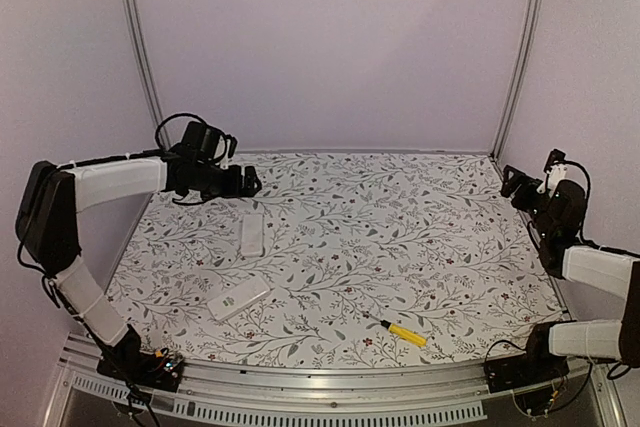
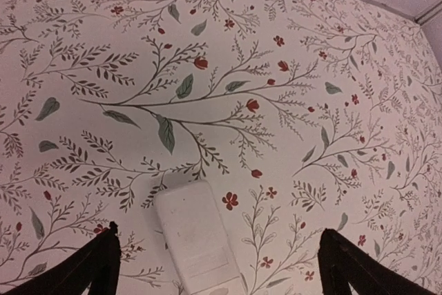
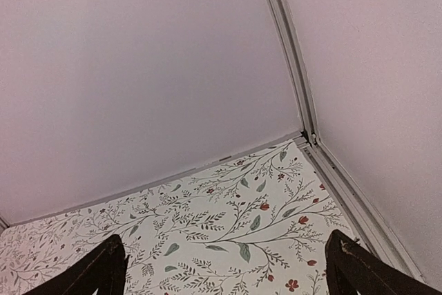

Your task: Unload the batteries from the remote control

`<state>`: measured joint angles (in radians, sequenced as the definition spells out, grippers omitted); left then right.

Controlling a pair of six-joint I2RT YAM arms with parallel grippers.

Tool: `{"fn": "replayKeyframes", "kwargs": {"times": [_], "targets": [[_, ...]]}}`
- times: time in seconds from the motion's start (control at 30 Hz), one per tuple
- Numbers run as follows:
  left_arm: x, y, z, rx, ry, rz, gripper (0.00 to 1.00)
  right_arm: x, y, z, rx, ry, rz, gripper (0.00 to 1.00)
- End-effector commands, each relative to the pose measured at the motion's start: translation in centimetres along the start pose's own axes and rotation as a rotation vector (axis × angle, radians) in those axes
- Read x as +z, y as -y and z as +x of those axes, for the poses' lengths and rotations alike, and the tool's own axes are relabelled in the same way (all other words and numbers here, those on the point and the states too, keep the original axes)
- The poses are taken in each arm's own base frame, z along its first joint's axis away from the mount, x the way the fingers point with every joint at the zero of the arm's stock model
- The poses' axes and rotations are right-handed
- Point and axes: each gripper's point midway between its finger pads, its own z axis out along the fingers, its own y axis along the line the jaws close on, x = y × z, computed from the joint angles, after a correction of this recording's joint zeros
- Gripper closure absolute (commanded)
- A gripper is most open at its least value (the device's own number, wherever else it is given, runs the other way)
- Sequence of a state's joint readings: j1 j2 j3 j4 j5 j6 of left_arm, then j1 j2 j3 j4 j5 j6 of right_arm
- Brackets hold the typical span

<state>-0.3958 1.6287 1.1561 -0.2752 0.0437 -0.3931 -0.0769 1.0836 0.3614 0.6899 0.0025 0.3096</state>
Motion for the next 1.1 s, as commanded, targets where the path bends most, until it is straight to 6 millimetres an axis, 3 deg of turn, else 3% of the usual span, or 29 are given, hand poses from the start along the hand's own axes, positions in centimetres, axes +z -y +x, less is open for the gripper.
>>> {"fn": "replayKeyframes", "kwargs": {"times": [0.0,0.07,0.33,0.5,0.77,1.07], "targets": [[3.0,-1.4,6.0,0.083,-0.203,-0.071,0.0,0.4,-1.7,0.4,-0.012,-0.013,-0.075,0.01],[4.1,-1.8,7.3,0.08,-0.234,-0.082,0.0,0.5,-1.7,0.7,-0.017,-0.019,-0.072,0.01],[6.4,-0.6,11.3,0.164,-0.357,-0.092,0.0,1.4,-1.9,2.0,-0.043,-0.058,-0.066,0.01],[7.0,-2.0,12.2,0.202,-0.384,-0.188,0.0,1.4,-1.8,2.1,-0.047,-0.058,-0.056,0.01],[7.3,-2.2,12.9,0.254,-0.404,-0.228,0.0,1.3,-1.7,1.9,-0.047,-0.051,-0.052,0.01],[7.5,-1.8,13.6,0.306,-0.418,-0.231,0.17,0.7,-0.7,1.1,-0.044,-0.011,0.014,0.01]]}}
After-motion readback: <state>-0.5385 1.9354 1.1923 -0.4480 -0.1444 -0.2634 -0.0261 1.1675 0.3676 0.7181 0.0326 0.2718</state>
